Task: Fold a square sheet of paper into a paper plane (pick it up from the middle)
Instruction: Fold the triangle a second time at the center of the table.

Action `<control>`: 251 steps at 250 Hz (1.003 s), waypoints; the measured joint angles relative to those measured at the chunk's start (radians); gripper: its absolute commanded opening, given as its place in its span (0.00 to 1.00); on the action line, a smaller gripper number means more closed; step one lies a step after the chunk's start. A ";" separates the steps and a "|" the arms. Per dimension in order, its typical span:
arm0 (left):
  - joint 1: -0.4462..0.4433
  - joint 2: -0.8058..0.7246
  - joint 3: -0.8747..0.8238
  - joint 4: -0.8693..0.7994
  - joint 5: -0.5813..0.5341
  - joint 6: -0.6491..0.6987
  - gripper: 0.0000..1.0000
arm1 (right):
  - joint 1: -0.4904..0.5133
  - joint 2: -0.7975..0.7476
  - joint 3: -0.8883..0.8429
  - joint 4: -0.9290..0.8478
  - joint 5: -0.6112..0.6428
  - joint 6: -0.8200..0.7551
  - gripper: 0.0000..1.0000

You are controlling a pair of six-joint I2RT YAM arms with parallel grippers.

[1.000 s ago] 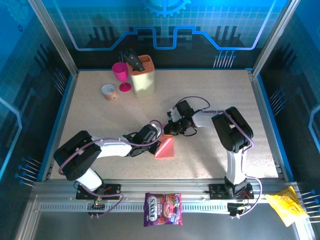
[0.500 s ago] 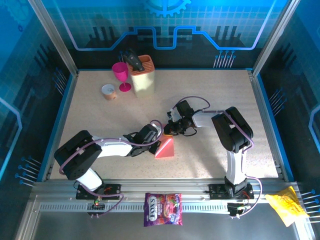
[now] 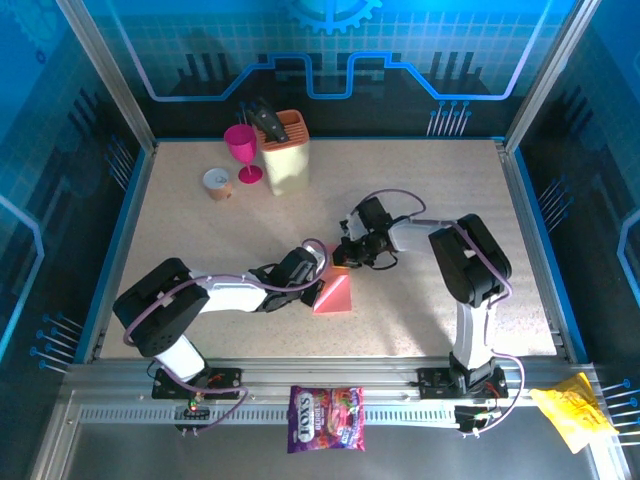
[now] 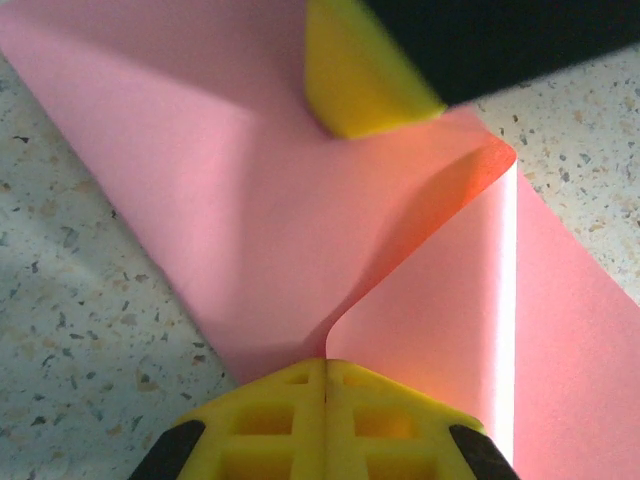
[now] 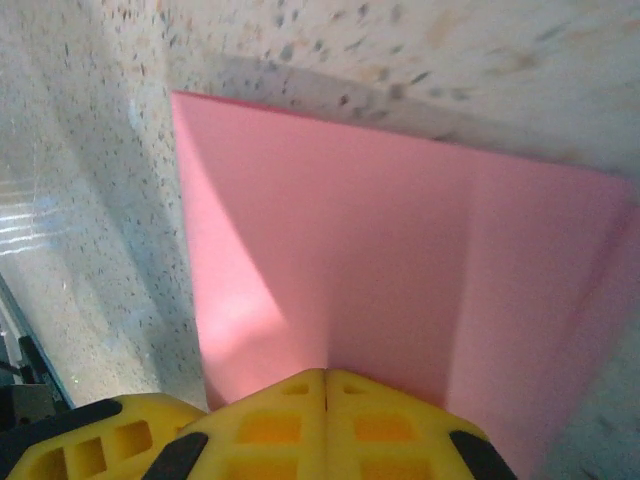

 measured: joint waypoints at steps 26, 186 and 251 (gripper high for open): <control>0.000 0.000 0.000 0.001 0.001 0.000 0.00 | -0.018 -0.076 -0.005 -0.026 0.021 0.000 0.00; 0.000 0.000 0.007 -0.011 0.001 0.000 0.00 | 0.131 -0.242 -0.186 0.053 0.093 0.103 0.00; 0.000 0.000 0.016 -0.030 0.001 0.003 0.00 | 0.158 -0.183 -0.192 0.092 0.109 0.121 0.00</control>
